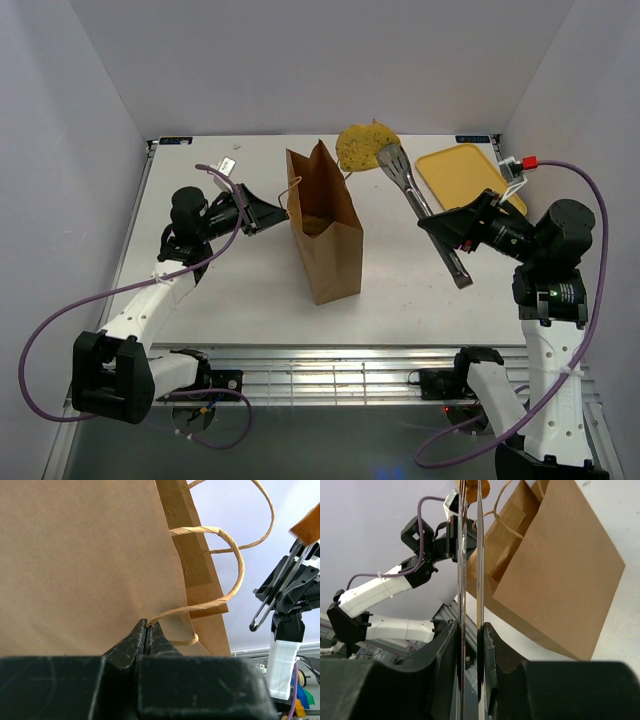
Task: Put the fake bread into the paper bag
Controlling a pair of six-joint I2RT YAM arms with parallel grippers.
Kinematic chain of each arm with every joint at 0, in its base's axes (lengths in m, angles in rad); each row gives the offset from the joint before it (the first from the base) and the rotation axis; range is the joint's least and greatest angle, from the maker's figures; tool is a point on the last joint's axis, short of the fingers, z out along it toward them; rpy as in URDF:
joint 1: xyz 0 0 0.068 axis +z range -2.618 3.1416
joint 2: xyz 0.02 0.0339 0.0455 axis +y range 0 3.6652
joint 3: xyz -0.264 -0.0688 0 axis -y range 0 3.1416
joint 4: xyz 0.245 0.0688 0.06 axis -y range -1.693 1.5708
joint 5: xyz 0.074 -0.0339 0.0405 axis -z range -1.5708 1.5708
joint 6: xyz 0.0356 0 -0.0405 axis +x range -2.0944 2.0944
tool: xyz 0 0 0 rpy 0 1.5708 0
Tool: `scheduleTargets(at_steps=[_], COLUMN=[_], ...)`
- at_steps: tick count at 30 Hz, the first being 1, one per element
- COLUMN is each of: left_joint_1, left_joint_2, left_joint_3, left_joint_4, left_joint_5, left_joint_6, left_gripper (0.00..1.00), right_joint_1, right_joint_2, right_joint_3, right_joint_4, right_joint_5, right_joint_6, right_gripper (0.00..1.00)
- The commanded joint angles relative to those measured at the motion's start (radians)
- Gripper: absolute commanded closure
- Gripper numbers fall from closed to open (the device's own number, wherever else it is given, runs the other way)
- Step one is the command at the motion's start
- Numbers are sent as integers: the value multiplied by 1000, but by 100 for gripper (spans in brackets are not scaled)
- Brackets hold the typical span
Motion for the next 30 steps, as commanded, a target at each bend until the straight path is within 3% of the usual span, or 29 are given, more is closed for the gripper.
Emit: scheduleTargets(at_steps=[1, 7, 11, 14, 30], left_joint_1=[-5, -5, -7, -5, -5], left_joint_2=[0, 11, 11, 8, 4], left_joint_3=[-5, 2, 5, 2, 1], left_joint_4=[-37, -35, -35, -35, -35], left_joint_5=[-28, -34, -32, -29, -38], left_joint_6=[12, 12, 12, 13, 12], left_gripper=[100, 100, 100, 100, 100], right_joint_1=[109, 339, 509, 529, 533], right_joint_2=[20, 58, 81, 77, 100], right_joint_3=[62, 64, 72, 73, 104], right_joint_4=[-96, -98, -146, -178, -304], right_joint_5=[46, 250, 463, 528, 569], right_joint_6=[-104, -121, -158, -175, -267], right_gripper=[92, 92, 92, 92, 87])
